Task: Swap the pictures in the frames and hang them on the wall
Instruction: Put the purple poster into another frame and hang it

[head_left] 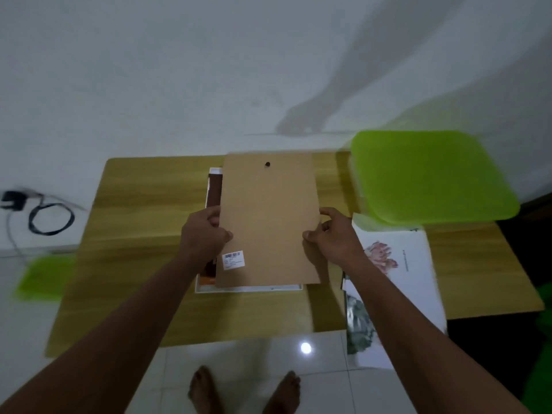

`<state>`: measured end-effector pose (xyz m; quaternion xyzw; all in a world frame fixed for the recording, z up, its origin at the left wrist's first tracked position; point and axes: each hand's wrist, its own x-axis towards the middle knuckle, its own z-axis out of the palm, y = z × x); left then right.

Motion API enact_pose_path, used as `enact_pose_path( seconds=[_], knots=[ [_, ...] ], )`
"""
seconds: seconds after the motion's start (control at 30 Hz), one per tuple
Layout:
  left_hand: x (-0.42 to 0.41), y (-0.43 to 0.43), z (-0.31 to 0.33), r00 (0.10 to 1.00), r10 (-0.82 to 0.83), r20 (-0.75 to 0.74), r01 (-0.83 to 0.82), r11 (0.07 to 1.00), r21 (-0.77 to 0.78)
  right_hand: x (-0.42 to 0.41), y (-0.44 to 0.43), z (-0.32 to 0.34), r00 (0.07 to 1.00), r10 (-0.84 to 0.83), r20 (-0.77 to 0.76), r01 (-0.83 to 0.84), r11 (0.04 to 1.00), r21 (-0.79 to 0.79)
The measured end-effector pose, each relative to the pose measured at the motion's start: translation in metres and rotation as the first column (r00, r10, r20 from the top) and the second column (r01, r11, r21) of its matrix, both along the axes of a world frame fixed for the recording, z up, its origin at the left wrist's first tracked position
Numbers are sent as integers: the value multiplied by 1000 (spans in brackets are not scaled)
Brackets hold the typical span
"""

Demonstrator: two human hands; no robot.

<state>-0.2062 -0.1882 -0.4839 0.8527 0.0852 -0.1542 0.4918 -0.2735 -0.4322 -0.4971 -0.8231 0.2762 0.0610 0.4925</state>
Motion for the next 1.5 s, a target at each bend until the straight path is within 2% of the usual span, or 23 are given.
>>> enact_pose_path(
  seconds=[0.27, 0.5, 0.67, 0.83, 1.03, 1.2, 1.5],
  knots=[
    [6, 21, -26, 995, -60, 79, 44, 981, 189, 8, 41, -38, 999, -32, 11, 32, 999, -14],
    [16, 30, -46, 989, -123, 84, 86, 932, 353, 6, 50, -43, 999, 29, -44, -35, 989, -141],
    [16, 29, -45, 994, -84, 68, 57, 943, 328, 8, 51, -46, 994, 63, -84, -74, 987, -140],
    [9, 39, -41, 987, -151, 52, 132, 953, 271, 8, 50, -46, 985, 138, -106, -158, 966, -205],
    [12, 40, -43, 987, -152, 50, 136, 962, 236, 8, 49, -41, 961, 239, -135, -267, 931, -251],
    [13, 40, -51, 973, -196, 125, 148, 937, 317, 13, 48, -33, 885, 402, -235, -461, 832, -310],
    [17, 44, -71, 975, -215, 60, 167, 882, 441, 13, 48, -34, 744, 567, -352, -667, 607, -432]
  ],
)
